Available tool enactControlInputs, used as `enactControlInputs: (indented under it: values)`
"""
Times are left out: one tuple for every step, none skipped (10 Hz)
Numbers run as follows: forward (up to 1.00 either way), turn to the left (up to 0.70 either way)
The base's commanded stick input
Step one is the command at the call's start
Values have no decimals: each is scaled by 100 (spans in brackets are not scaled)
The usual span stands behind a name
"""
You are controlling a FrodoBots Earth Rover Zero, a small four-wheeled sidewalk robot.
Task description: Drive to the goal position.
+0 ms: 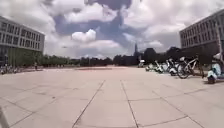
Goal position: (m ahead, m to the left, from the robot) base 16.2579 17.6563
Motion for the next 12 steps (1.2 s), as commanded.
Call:
enactControlInputs:
  values:
    - [70, 0]
    - [70, 0]
    - [70, 0]
    - [70, 0]
    - [70, 0]
    - [70, 0]
    - [70, 0]
    - [70, 0]
    - [70, 0]
    - [70, 0]
    - [70, 0]
    - [70, 0]
